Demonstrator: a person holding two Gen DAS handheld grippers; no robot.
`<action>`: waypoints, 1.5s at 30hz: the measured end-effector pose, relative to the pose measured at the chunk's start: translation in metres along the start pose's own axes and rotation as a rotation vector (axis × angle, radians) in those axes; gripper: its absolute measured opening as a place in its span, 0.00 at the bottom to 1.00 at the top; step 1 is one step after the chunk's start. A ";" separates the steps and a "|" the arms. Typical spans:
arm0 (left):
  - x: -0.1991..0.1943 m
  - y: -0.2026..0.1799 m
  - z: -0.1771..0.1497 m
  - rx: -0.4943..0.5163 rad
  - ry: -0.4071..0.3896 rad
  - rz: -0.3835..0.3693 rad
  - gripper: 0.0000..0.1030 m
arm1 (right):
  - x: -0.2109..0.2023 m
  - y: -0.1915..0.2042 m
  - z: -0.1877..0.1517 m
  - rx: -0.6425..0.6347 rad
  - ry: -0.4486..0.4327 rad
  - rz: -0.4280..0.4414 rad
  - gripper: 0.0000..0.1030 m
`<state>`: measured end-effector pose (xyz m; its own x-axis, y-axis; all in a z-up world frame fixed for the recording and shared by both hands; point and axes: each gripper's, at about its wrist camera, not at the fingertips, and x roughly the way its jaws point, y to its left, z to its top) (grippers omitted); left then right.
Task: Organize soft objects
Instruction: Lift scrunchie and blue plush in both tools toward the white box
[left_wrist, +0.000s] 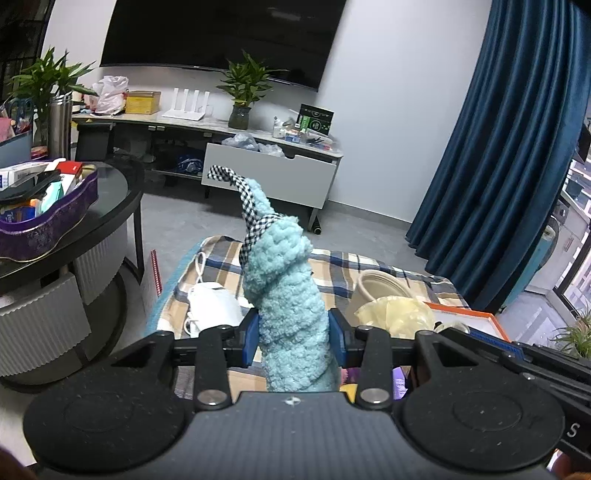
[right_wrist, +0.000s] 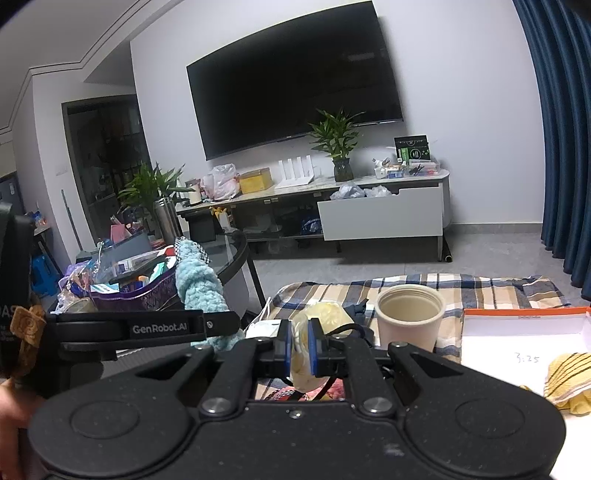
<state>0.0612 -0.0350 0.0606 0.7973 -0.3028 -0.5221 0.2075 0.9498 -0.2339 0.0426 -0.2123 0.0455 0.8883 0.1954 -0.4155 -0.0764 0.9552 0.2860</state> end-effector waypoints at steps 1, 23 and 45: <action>0.000 -0.002 0.000 0.003 0.000 -0.001 0.39 | -0.003 -0.001 0.000 0.001 -0.004 -0.001 0.12; 0.002 -0.050 -0.009 0.098 0.019 -0.048 0.39 | -0.044 -0.040 0.005 0.047 -0.064 -0.071 0.12; 0.012 -0.091 -0.018 0.180 0.037 -0.102 0.39 | -0.071 -0.085 0.000 0.103 -0.093 -0.168 0.12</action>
<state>0.0414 -0.1262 0.0606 0.7464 -0.3978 -0.5335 0.3867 0.9117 -0.1389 -0.0139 -0.3075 0.0503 0.9228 0.0097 -0.3851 0.1186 0.9440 0.3079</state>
